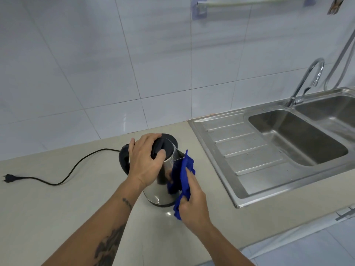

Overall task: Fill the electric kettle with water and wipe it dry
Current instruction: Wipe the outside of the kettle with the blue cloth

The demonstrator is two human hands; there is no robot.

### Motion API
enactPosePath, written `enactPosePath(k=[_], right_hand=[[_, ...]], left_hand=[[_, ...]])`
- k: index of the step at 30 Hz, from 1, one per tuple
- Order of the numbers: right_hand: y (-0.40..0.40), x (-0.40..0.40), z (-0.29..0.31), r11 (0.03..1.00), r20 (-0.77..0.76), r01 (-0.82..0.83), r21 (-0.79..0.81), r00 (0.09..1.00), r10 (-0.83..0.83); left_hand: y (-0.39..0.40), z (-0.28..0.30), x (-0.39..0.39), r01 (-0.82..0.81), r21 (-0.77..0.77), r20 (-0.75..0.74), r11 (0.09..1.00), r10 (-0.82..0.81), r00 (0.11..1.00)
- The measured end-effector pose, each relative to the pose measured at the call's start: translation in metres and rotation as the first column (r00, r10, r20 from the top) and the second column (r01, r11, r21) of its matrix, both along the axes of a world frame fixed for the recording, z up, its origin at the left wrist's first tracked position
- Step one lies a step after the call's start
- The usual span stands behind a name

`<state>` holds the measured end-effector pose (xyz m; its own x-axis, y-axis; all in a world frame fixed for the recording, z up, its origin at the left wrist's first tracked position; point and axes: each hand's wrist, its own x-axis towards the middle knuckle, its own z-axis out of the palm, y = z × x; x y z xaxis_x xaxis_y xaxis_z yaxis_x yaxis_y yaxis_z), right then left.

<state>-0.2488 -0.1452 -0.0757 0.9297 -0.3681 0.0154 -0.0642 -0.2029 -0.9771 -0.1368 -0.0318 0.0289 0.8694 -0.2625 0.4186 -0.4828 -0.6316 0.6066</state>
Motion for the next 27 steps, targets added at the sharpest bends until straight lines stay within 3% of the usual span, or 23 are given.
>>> enactPosePath(k=[3,7,12,17,20,23,25,27], right_hand=[[-0.006,-0.004,-0.002,1.000,-0.092,-0.018,0.010,0.996,0.019],[-0.028,0.023,0.013,0.996,-0.198,-0.085,-0.016,0.977,0.080],[-0.039,0.045,0.048,0.984,-0.056,-0.149,-0.100,0.988,0.144],[-0.032,0.030,0.042,0.943,-0.002,-0.209,-0.258,0.977,0.215],[-0.033,0.024,0.032,0.957,-0.101,-0.182,-0.225,0.982,0.163],[-0.040,0.022,0.034,0.947,-0.340,-0.274,-0.168,0.918,0.206],[-0.045,0.023,0.035,0.937,-0.386,-0.306,-0.170,0.895,0.222],[-0.048,0.024,0.040,0.937,-0.362,-0.286,-0.201,0.910,0.200]], left_hand=[[-0.015,0.006,0.004,-0.118,-0.004,-0.075,0.993,0.117,0.990],[-0.034,-0.003,-0.001,-0.280,0.044,0.035,0.959,0.278,0.960],[-0.022,-0.003,0.008,-0.153,-0.082,0.052,0.985,0.157,0.986],[-0.007,0.010,0.021,0.062,-0.155,-0.090,0.986,-0.076,0.993],[-0.005,0.012,0.022,0.051,-0.153,-0.169,0.987,-0.077,0.983],[-0.006,0.014,0.022,0.089,-0.063,-0.166,0.994,-0.098,0.981],[-0.006,0.015,0.018,0.087,0.040,-0.115,0.995,-0.082,0.990],[-0.008,0.015,0.009,-0.017,0.029,-0.102,0.999,0.020,0.995]])
